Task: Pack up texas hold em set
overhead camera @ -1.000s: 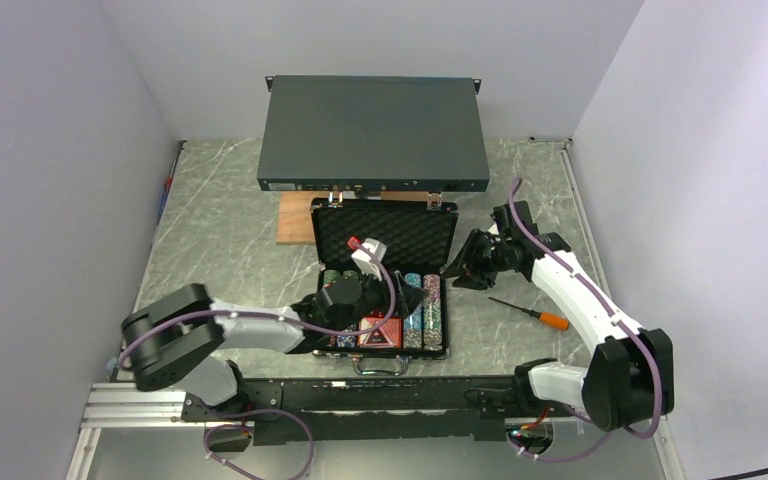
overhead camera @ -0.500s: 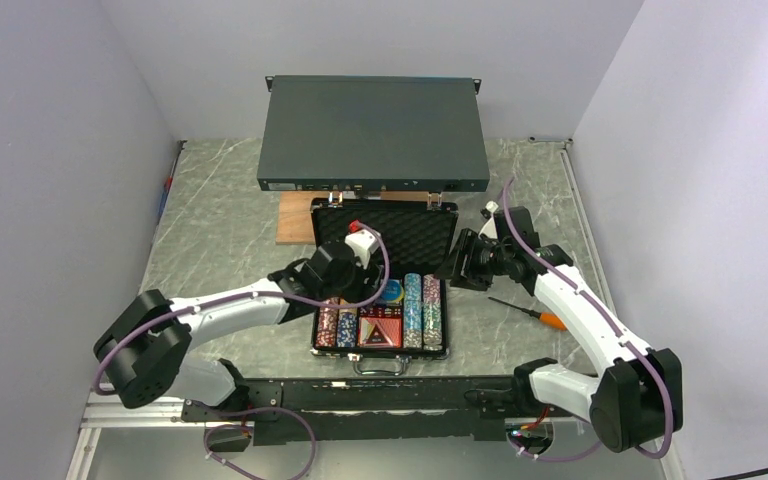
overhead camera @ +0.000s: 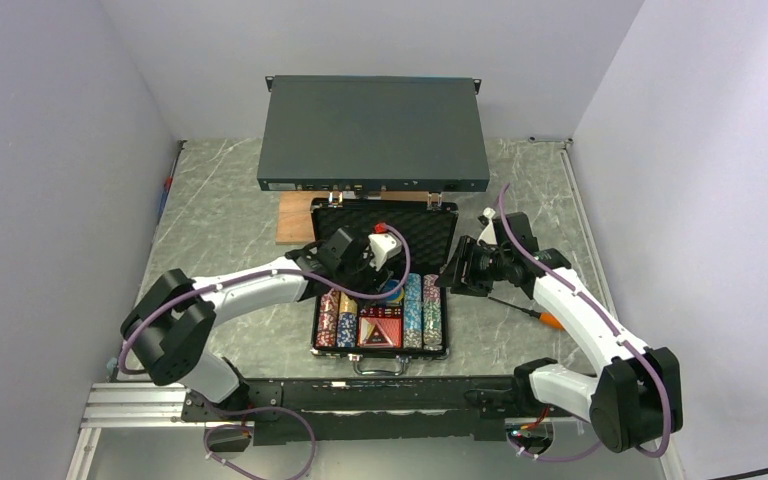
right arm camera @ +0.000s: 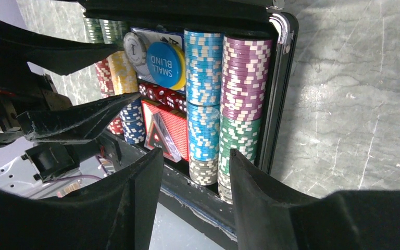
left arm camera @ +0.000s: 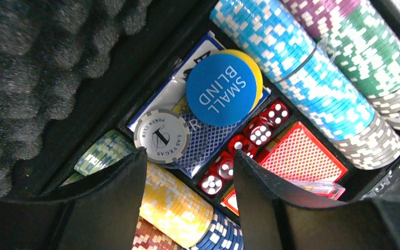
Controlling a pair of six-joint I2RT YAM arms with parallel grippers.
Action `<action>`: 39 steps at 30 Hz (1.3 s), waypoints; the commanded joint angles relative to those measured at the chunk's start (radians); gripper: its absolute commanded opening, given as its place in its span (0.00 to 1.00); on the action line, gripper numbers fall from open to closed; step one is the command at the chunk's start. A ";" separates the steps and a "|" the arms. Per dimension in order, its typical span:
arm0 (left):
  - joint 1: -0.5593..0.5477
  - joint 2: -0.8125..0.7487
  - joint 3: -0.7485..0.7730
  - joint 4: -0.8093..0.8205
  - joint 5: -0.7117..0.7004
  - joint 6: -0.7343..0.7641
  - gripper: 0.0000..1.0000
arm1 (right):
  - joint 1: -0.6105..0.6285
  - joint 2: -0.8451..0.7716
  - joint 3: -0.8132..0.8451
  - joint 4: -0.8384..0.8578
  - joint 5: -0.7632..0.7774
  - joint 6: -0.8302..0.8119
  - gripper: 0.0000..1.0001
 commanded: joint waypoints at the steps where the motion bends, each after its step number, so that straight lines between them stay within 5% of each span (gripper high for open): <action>1: 0.008 0.020 0.069 -0.064 0.039 0.112 0.68 | -0.006 -0.011 -0.014 0.032 -0.019 -0.025 0.51; 32: 0.055 0.196 0.234 -0.226 0.104 0.233 0.62 | -0.008 0.024 -0.053 0.075 -0.062 -0.014 0.47; 39: 0.057 0.220 0.244 -0.231 0.095 0.233 0.49 | -0.008 0.023 -0.054 0.072 -0.057 -0.017 0.47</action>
